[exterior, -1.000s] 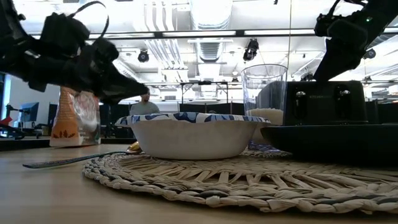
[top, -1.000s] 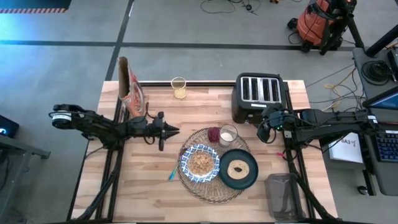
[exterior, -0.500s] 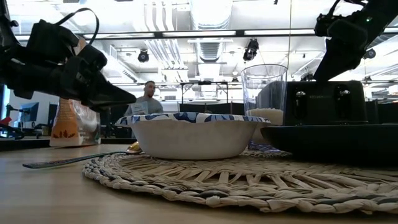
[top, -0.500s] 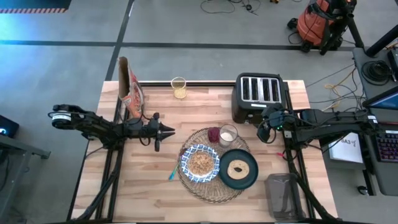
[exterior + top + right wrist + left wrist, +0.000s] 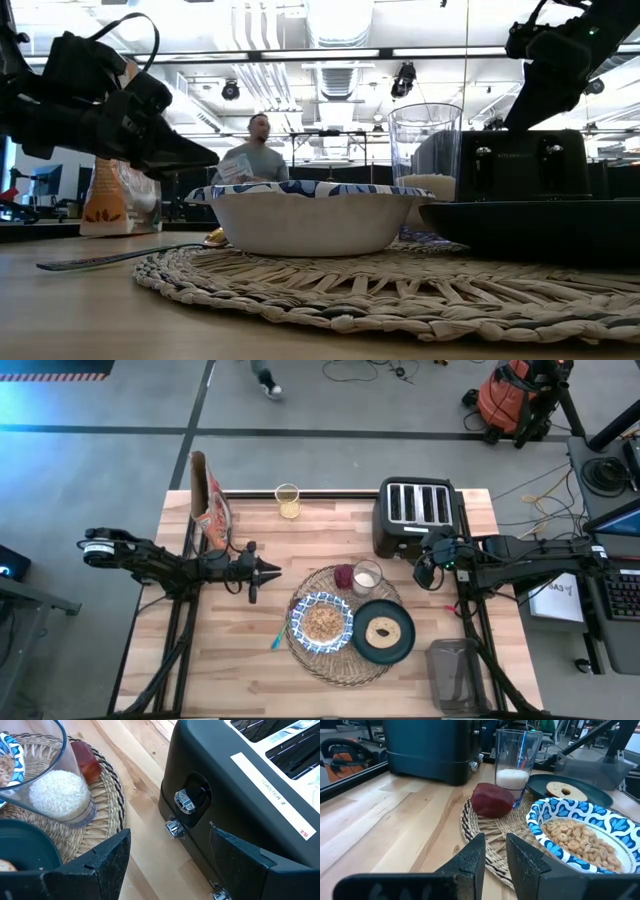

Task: Arrange a breakfast setting
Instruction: Return to Home Position

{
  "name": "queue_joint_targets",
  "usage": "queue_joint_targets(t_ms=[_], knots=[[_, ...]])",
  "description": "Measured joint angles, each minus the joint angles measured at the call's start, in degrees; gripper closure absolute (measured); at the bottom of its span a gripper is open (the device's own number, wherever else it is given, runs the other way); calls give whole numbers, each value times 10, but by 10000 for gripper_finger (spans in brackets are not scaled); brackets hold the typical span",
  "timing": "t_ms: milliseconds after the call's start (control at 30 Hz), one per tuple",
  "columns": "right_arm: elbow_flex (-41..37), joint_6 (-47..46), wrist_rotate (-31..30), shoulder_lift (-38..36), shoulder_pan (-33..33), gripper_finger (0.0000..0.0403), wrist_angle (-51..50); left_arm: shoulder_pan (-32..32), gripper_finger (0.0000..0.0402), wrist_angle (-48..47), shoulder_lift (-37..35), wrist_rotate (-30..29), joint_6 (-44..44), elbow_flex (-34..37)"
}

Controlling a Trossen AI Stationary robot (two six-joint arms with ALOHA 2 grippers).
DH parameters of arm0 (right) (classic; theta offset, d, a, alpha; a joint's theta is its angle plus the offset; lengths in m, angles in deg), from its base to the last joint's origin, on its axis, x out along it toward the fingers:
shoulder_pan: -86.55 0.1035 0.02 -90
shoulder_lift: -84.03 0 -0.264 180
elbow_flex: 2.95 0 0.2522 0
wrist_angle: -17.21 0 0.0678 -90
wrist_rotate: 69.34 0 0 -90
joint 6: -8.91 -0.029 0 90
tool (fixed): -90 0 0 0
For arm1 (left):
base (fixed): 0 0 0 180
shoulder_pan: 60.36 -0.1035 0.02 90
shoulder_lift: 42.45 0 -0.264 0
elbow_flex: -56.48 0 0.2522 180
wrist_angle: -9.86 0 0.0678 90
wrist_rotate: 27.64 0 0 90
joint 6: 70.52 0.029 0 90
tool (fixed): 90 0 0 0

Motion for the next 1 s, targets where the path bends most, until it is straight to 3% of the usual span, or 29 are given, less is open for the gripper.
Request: queue_joint_targets(t_ms=[167,467,1000], knots=[[0,0,0,0,0,142,0,2,340,-36,-41,5,-12,0],[0,0,0,0,0,142,0,3,340,-256,-222,6,-74,-1],[0,0,0,0,0,142,0,37,340,-532,-454,21,-69,-1]])
